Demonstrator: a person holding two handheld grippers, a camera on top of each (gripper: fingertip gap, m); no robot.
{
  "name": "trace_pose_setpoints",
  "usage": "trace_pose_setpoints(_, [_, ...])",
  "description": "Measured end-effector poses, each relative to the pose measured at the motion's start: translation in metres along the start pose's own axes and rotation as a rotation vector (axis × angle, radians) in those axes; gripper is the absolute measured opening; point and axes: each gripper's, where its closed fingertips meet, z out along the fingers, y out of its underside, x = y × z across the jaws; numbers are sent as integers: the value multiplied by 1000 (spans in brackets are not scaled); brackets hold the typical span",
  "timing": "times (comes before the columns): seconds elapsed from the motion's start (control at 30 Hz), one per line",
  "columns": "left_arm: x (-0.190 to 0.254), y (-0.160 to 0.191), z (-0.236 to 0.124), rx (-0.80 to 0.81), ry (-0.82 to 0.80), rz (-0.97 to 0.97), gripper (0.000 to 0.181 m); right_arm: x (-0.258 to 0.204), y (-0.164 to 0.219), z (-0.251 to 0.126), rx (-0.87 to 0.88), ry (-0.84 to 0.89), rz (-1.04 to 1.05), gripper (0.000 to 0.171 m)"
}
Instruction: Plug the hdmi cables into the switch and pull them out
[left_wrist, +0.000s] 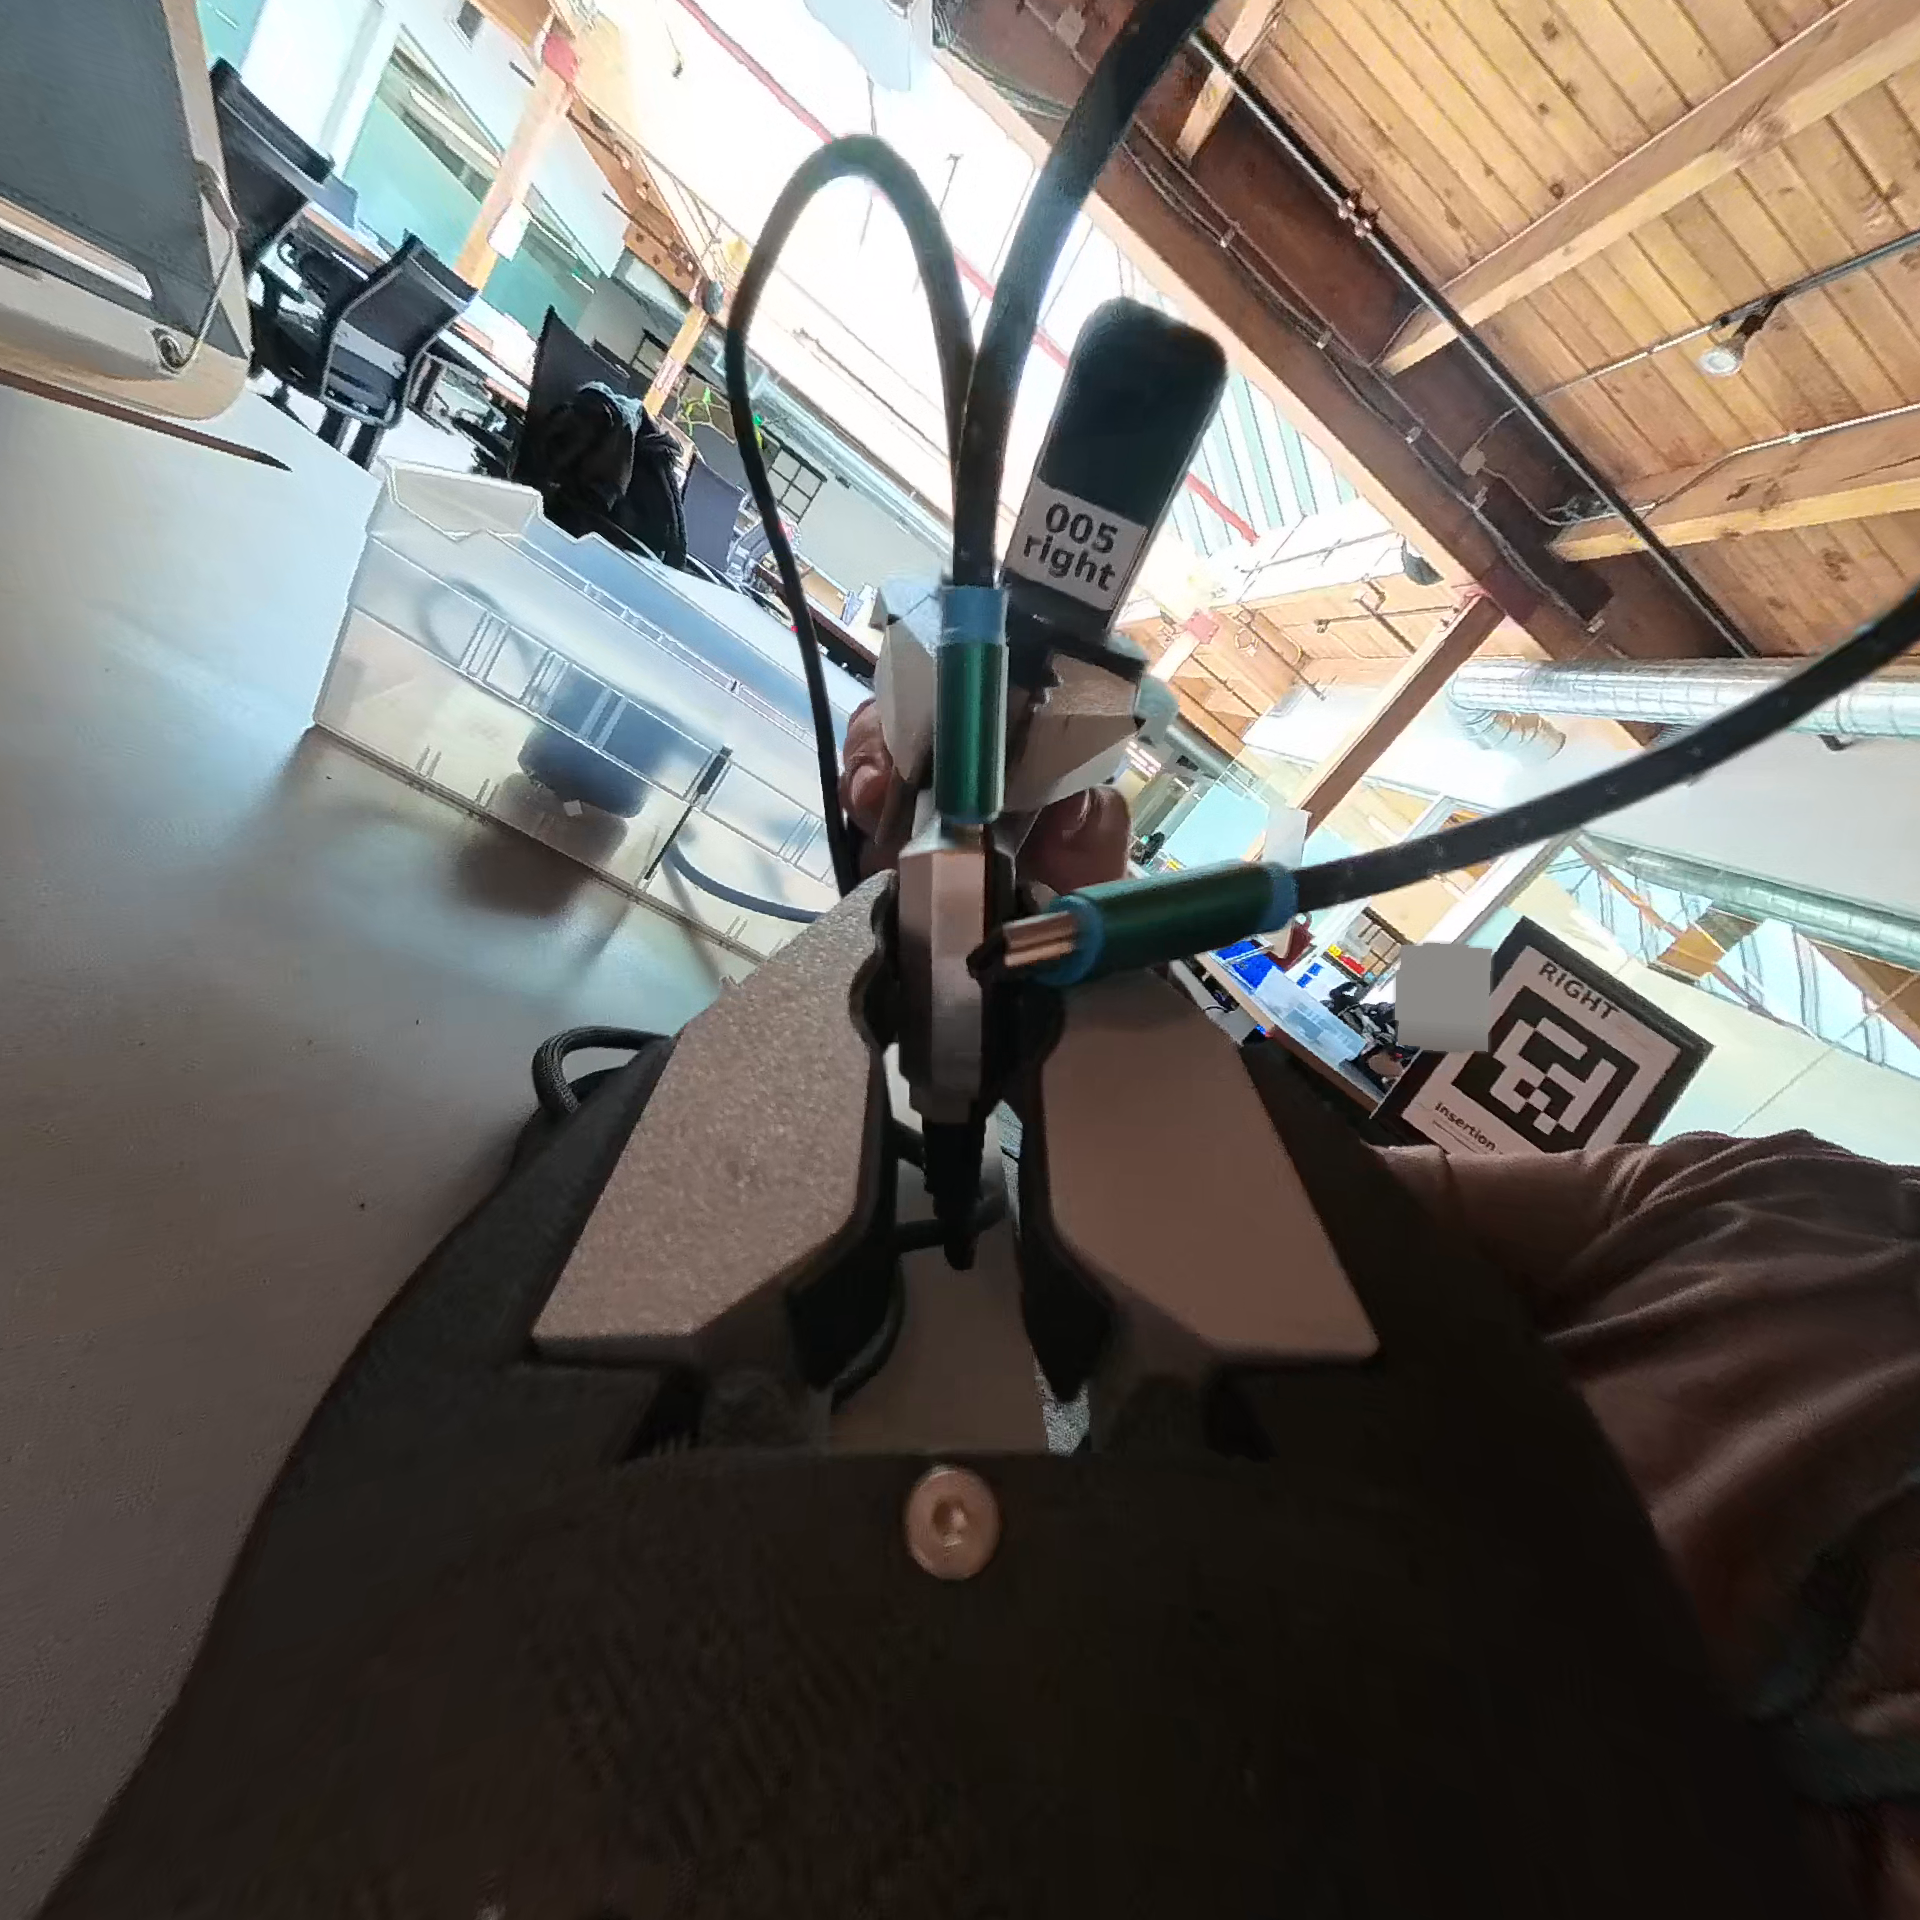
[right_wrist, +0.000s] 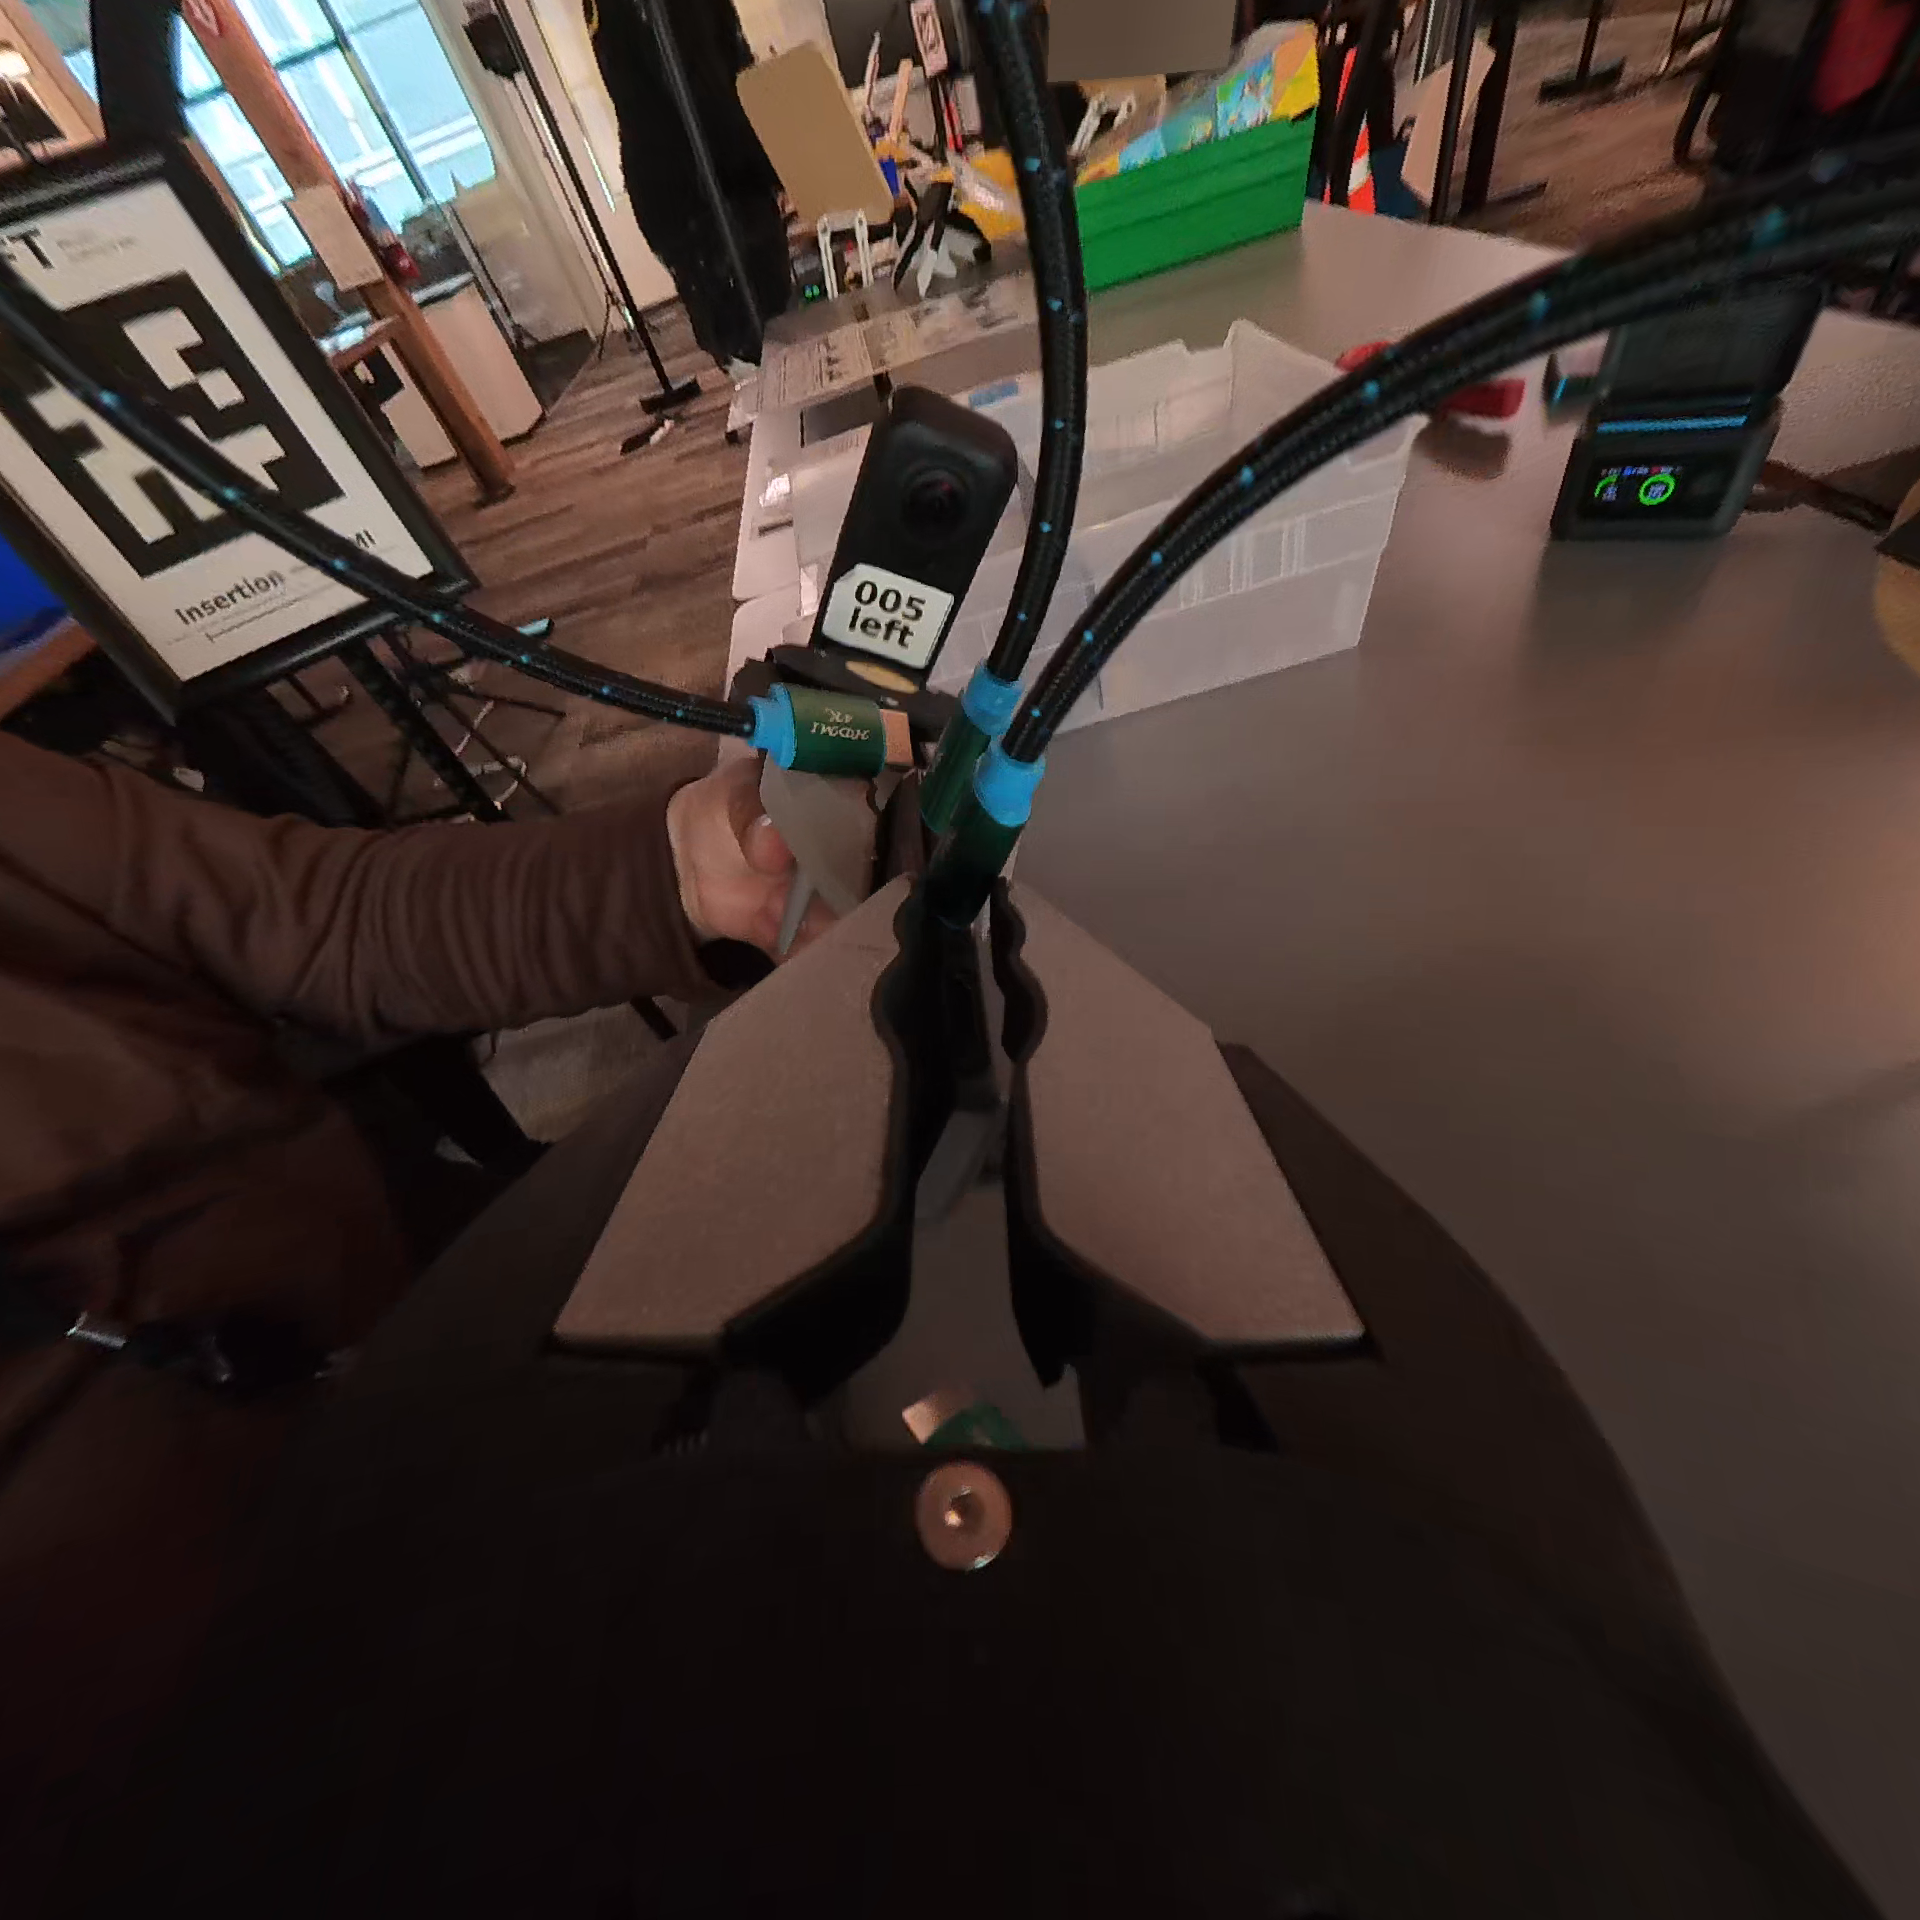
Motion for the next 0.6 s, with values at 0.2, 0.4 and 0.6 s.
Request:
trace_pose_setpoints(0.2, [-11, -3, -2, 79, -32, -61, 17, 13, -2, 2, 132, 190, -68, 8])
trace_pose_setpoints(0.4, [-19, 14, -1, 31, -59, -57, 18, 35, -28, -20, 487, 193, 89, 0])
trace_pose_setpoints(0.6, [-16, -8, -12, 63, -101, 36, 18, 37, -25, -23, 333, 243, 7, 0])
